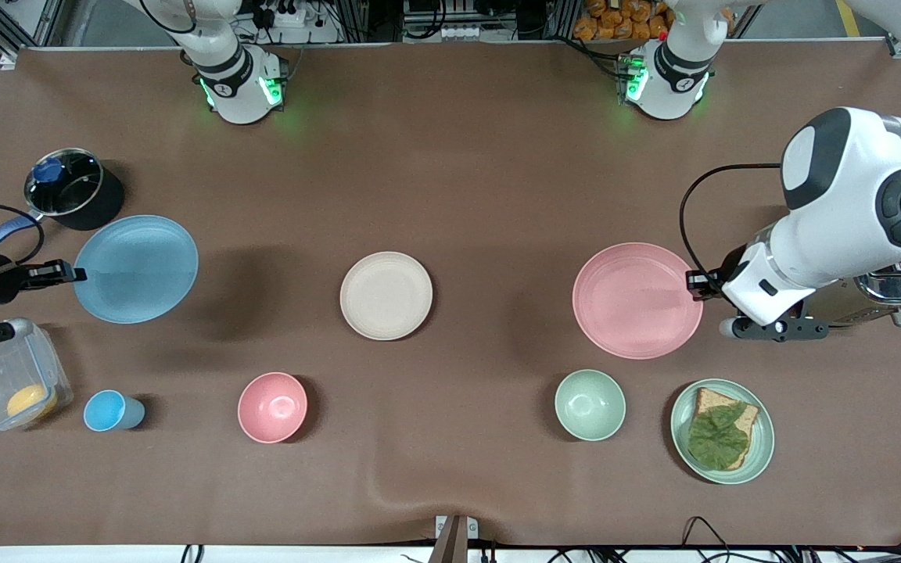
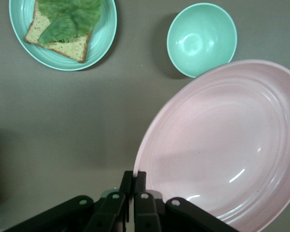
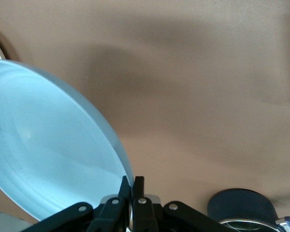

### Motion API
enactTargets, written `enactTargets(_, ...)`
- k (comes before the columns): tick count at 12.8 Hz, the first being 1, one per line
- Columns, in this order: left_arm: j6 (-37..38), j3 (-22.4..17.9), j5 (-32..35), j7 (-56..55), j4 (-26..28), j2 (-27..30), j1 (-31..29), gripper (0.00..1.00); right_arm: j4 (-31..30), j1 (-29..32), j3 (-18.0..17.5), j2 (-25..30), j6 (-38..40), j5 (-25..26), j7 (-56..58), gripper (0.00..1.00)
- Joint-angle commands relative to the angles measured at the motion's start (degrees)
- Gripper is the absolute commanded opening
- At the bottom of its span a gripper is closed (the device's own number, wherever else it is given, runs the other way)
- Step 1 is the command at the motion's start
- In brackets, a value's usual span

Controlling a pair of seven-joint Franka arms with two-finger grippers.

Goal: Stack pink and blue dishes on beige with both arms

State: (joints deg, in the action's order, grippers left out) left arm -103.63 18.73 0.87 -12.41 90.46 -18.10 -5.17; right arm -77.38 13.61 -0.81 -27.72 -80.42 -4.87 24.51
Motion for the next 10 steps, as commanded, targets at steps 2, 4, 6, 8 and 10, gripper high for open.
enactTargets(2, 0.62, -0.27, 2.91, 2.12, 0.41, -0.88, -1.06, 0.0, -0.14, 1.16, -0.25, 0.91, 0.79, -0.93, 0.98, 0.0)
enactTargets(4, 0.54, -0.18, 3.26, 4.05, 1.55, -1.67, -4.13, 0.0, -0.14, 1.33, -0.25, 0.91, 0.79, -0.85, 0.98, 0.0)
enactTargets(6, 0.54, -0.09, 3.26, 6.16, 3.39, -1.68, -6.33, 0.0, -0.14, 1.33, -0.25, 0.91, 0.7, -0.84, 0.98, 0.0)
enactTargets(8, 0.45, -0.18, 3.26, 7.13, 4.89, -1.68, -7.13, 0.0, -0.14, 1.42, -0.25, 0.91, 0.7, -0.84, 0.98, 0.0)
enactTargets(10, -0.51, -0.18, 3.26, 8.8, 7.61, -1.59, -8.97, 0.0, -0.14, 1.42, -0.16, 0.82, 0.61, -0.84, 1.06, 0.0)
